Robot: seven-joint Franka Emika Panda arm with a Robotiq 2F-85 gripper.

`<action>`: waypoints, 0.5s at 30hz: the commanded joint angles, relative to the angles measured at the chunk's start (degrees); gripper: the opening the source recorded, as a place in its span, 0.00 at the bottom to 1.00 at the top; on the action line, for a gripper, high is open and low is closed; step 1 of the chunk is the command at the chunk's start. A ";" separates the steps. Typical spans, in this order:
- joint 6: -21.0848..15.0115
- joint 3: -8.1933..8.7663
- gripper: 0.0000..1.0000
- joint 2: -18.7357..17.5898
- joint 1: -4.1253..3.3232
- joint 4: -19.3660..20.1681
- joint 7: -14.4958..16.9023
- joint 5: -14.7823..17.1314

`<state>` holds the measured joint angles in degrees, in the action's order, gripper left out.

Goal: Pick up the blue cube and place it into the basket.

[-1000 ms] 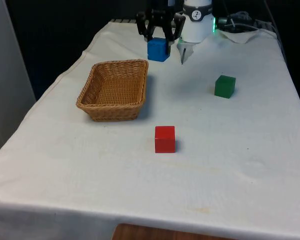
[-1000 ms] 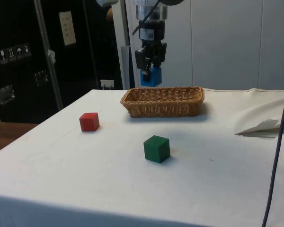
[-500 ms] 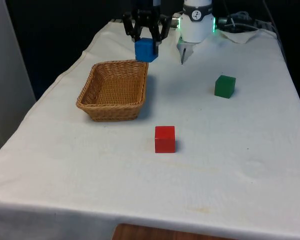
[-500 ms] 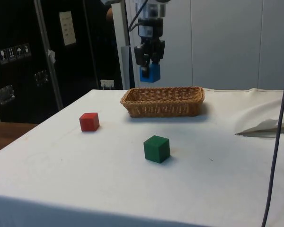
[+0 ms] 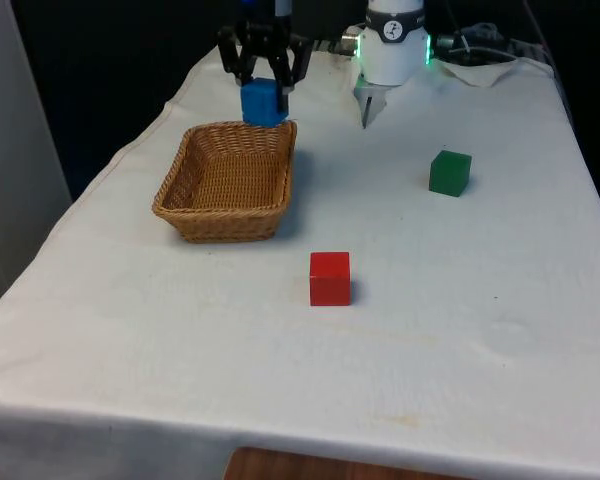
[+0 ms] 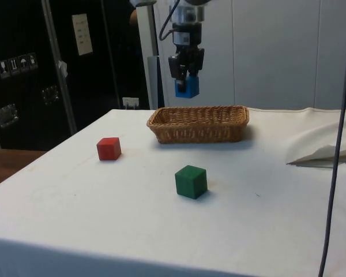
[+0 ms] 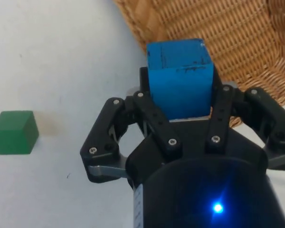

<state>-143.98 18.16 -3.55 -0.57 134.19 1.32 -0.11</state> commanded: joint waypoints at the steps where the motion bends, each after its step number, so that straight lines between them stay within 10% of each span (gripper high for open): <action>1: 0.46 0.17 0.00 -0.34 0.23 -0.40 1.09 0.80; 15: 0.00 3.27 0.00 -3.27 0.34 -1.95 3.21 0.00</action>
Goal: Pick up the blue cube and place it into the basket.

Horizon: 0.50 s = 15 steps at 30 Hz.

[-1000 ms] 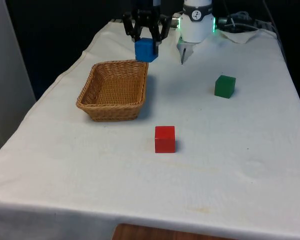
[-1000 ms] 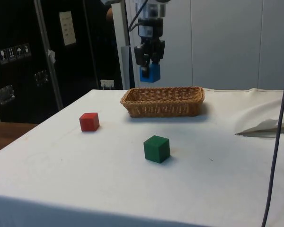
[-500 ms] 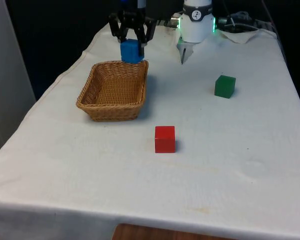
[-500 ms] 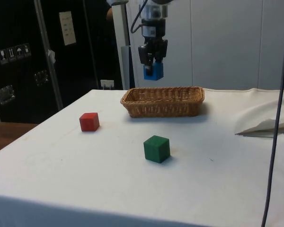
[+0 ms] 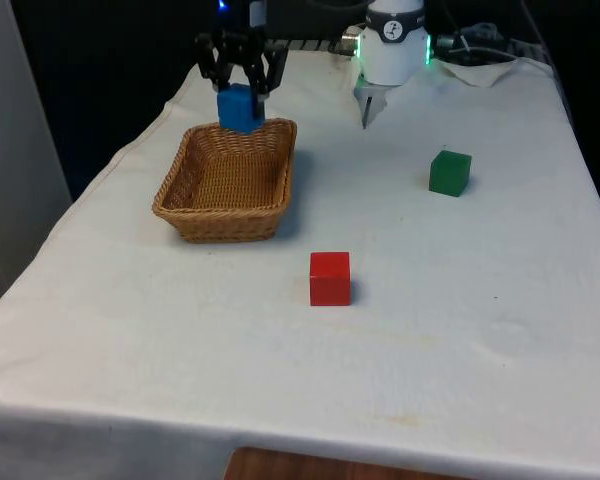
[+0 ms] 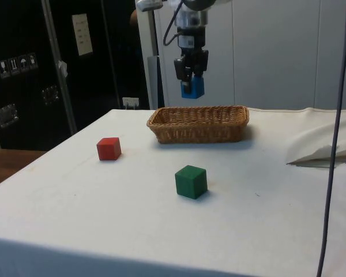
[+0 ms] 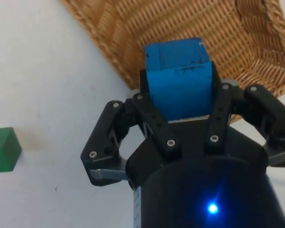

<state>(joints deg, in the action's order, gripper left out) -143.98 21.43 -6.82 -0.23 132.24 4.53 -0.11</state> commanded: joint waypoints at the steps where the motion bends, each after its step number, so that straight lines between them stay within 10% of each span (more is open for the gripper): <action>1: -0.11 -0.06 0.00 -0.40 0.29 -0.17 0.97 0.97; 15: -0.40 2.12 0.00 -5.61 0.69 -3.04 5.67 3.78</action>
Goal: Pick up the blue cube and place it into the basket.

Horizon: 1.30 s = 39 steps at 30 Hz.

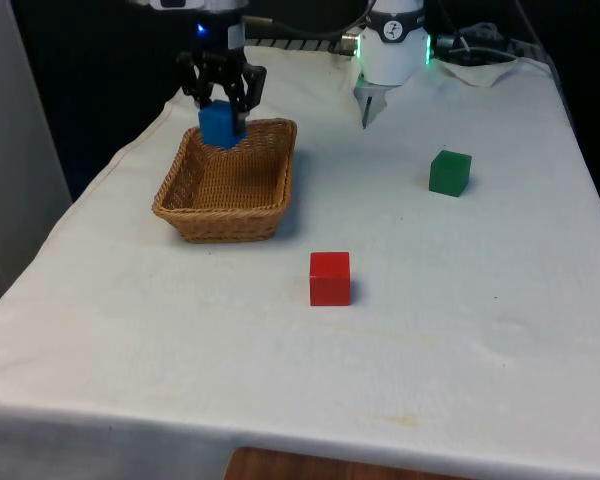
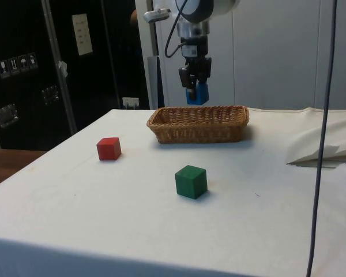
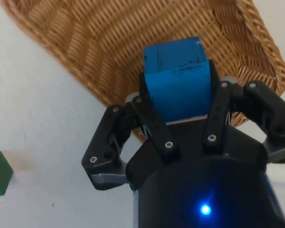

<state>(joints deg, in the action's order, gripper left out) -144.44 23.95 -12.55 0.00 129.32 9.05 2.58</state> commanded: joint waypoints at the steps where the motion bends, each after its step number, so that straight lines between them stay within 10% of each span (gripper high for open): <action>1: 0.11 -0.29 0.00 -0.11 0.52 -0.29 1.60 1.38; 21: -0.69 0.29 0.00 -0.92 -0.17 -0.23 2.01 1.38; 39: -11.92 -1.26 0.00 -3.90 0.23 3.84 2.98 4.41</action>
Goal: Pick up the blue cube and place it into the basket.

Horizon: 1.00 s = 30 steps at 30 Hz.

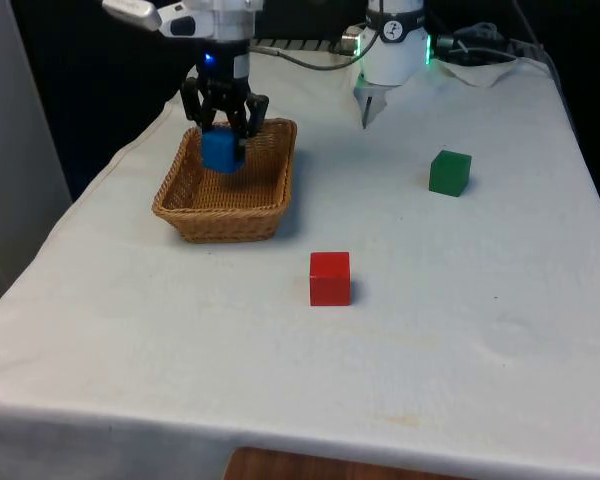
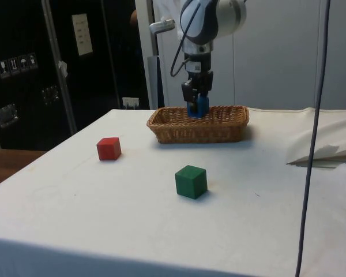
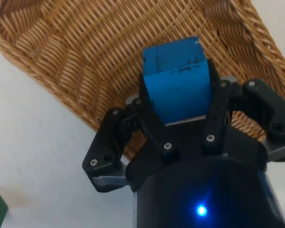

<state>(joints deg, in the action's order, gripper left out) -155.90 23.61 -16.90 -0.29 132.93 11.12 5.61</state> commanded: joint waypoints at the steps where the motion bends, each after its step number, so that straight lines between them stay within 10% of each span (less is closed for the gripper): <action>1: -1.32 -1.09 0.00 0.00 0.63 0.46 1.03 1.72; 21: -6.65 -1.60 0.03 -3.44 0.52 1.09 2.01 5.04; 30: -6.30 -1.20 0.84 -3.50 0.29 0.97 1.72 4.70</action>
<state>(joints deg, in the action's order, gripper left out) -162.32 22.75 -20.80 -0.29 133.73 12.49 9.91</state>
